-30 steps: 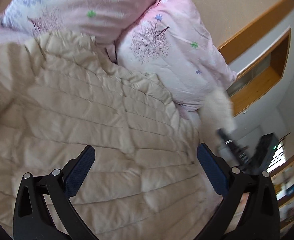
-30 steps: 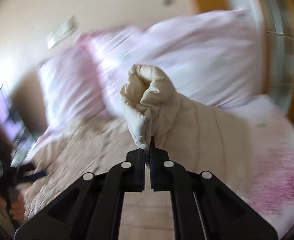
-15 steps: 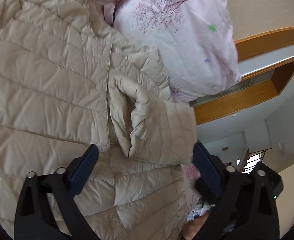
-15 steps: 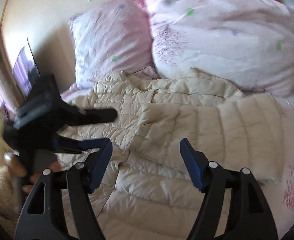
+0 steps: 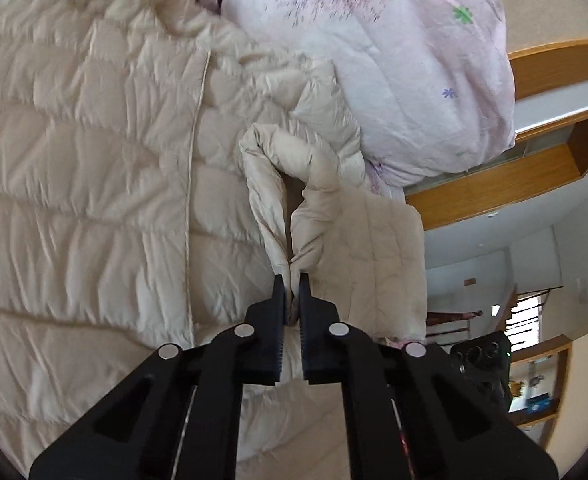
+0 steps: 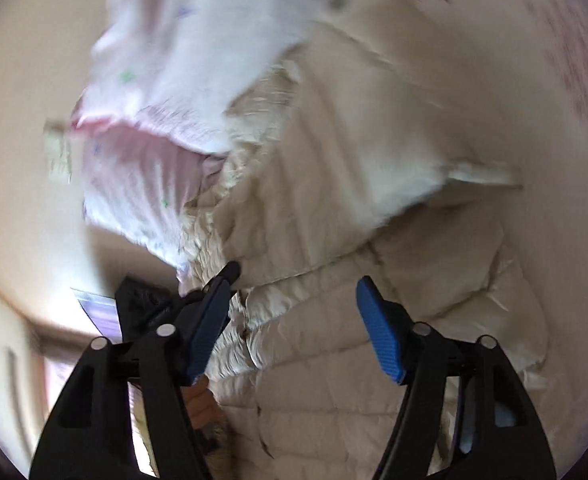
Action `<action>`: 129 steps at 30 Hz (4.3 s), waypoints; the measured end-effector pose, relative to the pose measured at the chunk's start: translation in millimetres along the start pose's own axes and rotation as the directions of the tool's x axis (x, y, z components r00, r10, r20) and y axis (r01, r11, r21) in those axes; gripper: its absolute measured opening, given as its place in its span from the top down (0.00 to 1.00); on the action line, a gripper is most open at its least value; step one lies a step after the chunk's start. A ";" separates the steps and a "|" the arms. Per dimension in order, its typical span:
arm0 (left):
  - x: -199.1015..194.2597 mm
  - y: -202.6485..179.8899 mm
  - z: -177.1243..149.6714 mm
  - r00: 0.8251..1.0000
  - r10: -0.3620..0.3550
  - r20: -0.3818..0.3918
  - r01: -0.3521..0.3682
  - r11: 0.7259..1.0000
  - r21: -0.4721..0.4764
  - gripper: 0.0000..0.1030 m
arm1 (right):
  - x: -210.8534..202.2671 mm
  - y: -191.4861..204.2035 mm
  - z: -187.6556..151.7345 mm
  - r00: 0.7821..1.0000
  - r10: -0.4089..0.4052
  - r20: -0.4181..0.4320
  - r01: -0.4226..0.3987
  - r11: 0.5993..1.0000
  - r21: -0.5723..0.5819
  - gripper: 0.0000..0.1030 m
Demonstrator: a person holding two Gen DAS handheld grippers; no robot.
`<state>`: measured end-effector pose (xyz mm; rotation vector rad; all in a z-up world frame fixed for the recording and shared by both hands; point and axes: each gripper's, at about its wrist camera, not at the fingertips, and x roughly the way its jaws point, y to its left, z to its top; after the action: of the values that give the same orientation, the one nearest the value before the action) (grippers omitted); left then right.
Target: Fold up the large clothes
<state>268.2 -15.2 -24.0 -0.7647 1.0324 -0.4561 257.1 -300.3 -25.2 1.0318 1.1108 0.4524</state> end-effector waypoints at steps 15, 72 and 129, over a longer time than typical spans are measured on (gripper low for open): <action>-116.5 50.4 11.1 0.952 0.174 0.253 -0.187 0.982 0.028 0.97 | 1.0 -1.1 8.3 0.974 -0.113 0.196 0.120 0.992 -0.024 0.79; -398.0 282.5 -137.9 0.627 0.553 0.550 -0.058 0.736 -0.674 0.46 | 189.9 179.7 -126.9 0.946 -0.260 -0.193 0.071 0.749 -0.659 0.38; -234.6 77.0 -51.5 0.886 0.297 0.356 -0.386 0.897 0.213 0.19 | 109.1 80.8 -26.4 0.984 -0.049 -0.174 0.008 0.974 -0.227 0.41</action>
<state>114.7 173.7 42.0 -0.3701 0.7595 -0.1552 293.6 -167.4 -14.0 0.7863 1.2011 0.6421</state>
